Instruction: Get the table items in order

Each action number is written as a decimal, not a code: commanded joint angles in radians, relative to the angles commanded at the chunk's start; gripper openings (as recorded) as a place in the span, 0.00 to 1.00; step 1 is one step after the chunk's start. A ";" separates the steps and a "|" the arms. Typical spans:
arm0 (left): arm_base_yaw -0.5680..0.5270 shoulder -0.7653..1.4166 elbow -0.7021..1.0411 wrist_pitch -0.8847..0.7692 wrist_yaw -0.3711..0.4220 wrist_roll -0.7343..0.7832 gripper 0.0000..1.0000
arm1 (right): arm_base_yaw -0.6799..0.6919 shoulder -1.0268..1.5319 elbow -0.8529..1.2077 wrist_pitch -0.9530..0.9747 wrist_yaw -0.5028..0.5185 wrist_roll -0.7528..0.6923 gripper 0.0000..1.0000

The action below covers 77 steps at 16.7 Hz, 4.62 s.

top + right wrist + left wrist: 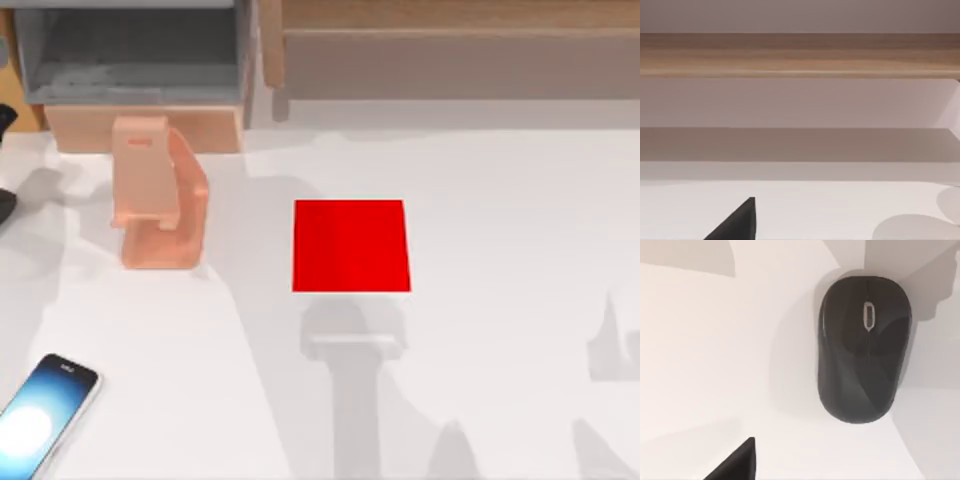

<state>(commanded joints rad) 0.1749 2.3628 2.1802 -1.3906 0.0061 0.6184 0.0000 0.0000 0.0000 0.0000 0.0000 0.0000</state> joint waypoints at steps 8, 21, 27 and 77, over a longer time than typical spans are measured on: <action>-0.002 0.013 -0.107 0.117 0.000 -0.002 1.00 | 0.000 0.000 0.000 0.000 0.000 0.000 1.00; 0.001 0.046 -0.278 0.324 0.001 0.002 0.77 | 0.000 0.000 0.000 0.000 0.000 0.000 1.00; 0.001 0.046 -0.278 0.324 0.001 0.002 0.32 | 0.000 0.000 0.000 0.000 0.000 0.000 1.00; -0.778 0.271 0.448 -0.112 0.021 -1.173 0.00 | 0.000 0.000 0.000 0.000 0.000 0.000 1.00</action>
<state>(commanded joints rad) -0.6028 2.6338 2.6285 -1.5027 0.0273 -0.5548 0.0000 0.0000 0.0000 0.0000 0.0000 0.0000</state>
